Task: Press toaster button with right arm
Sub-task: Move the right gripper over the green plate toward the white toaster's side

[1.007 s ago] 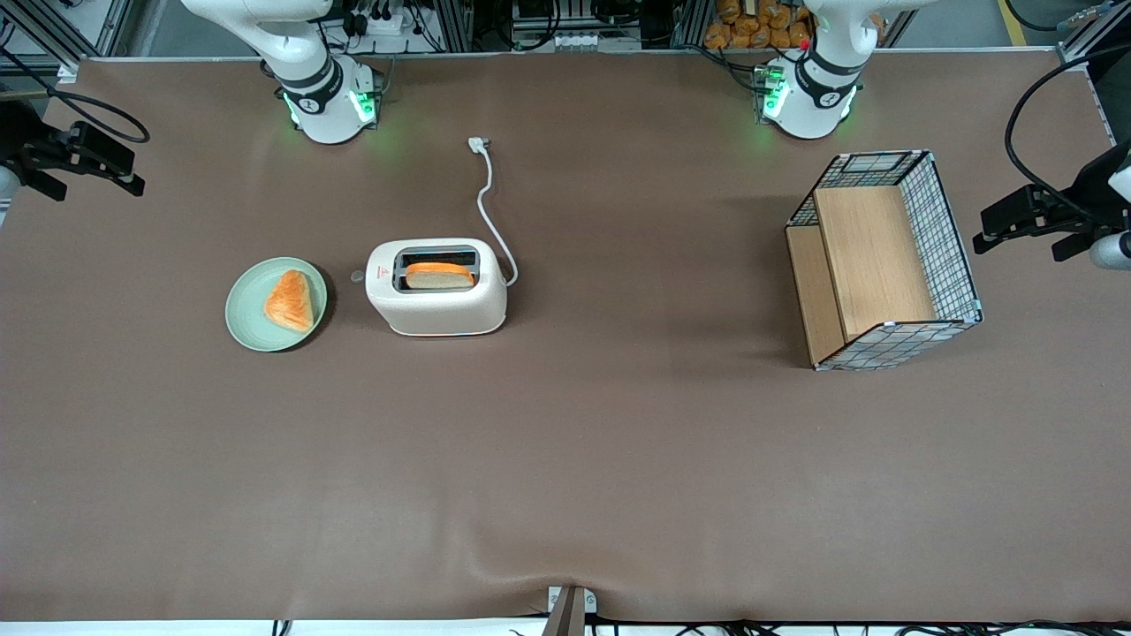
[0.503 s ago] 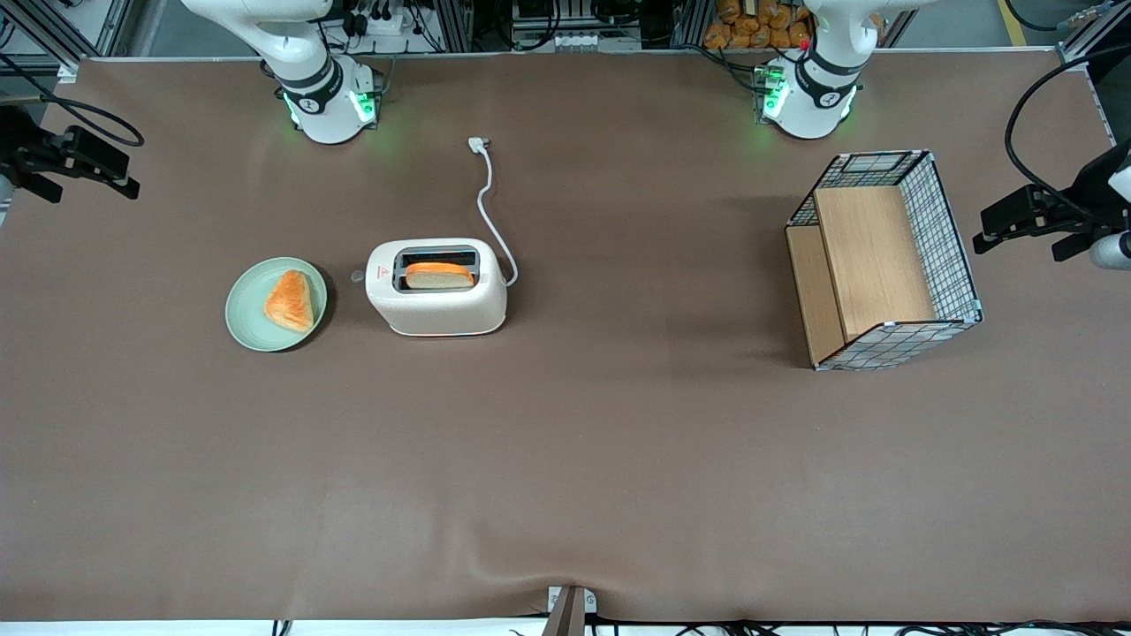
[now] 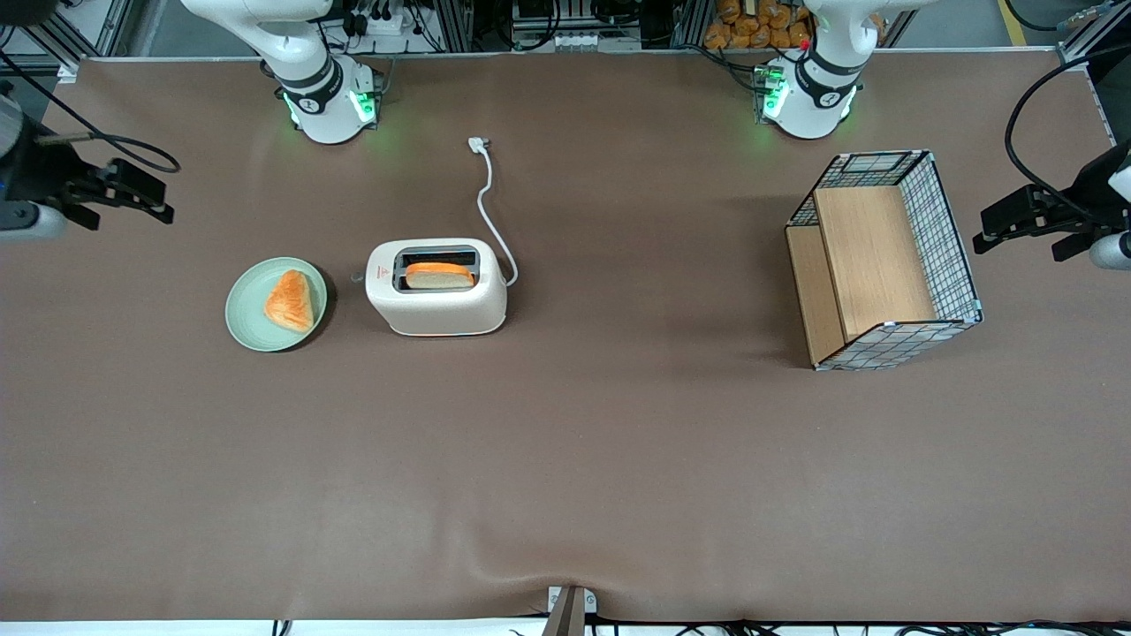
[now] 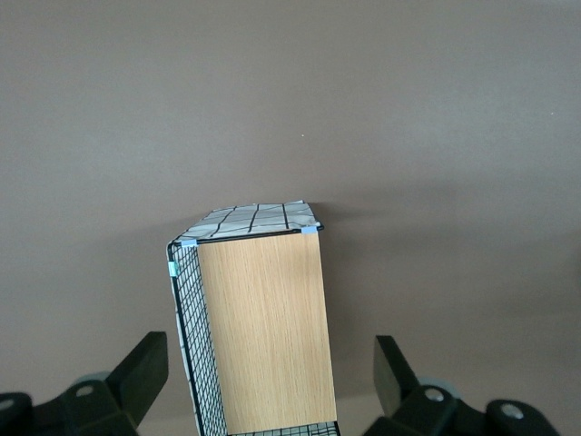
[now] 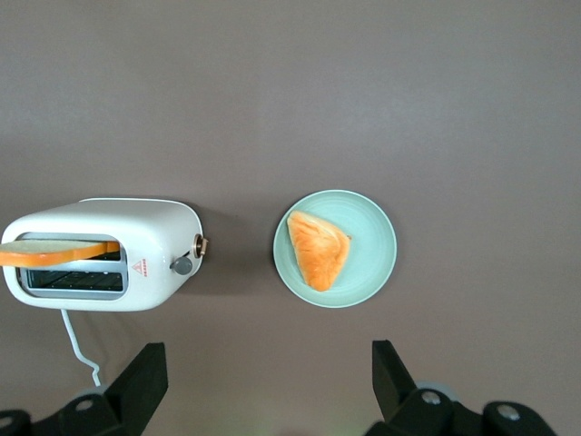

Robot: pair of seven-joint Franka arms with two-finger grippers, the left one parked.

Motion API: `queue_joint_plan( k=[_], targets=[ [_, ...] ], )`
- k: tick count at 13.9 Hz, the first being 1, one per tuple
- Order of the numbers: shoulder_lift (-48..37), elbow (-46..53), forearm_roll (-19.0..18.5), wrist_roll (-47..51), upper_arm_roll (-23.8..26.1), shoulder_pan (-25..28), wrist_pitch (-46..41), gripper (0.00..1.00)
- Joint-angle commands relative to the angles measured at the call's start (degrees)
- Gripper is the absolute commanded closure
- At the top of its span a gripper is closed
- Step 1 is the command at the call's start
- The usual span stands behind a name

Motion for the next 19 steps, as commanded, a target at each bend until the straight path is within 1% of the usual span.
queue_joint_plan(
  k=[1,2,6,7,8,9,10,12,15,16,18,19],
  targets=[
    [1.0,-0.6,1.6,4.3,-0.2,1.9,0.9,0.0],
    [1.4,-0.7,2.2,4.4,-0.2,2.0,1.2,0.02],
    [3.3,-1.3,3.0,4.5,-0.2,2.0,2.8,0.35],
    [3.2,-2.8,3.2,4.5,-0.1,2.0,4.4,0.43],
    [3.1,-4.1,4.2,4.5,-0.2,2.0,5.5,0.48],
    [3.1,-4.6,5.5,4.5,-0.2,2.0,5.9,0.52],
    [3.2,-4.8,5.8,5.1,-0.2,2.0,6.4,0.55],
    [3.3,-5.7,5.9,7.7,-0.1,2.7,7.6,0.61],
    [3.2,-8.2,5.9,8.3,-0.1,3.7,10.3,0.73],
    [3.2,-9.0,6.1,8.8,-0.1,3.8,11.0,0.79],
    [3.2,-10.9,8.1,10.1,-0.1,4.1,13.0,0.94],
    [3.2,-12.2,8.9,10.3,-0.1,4.1,14.1,1.0]
  ],
)
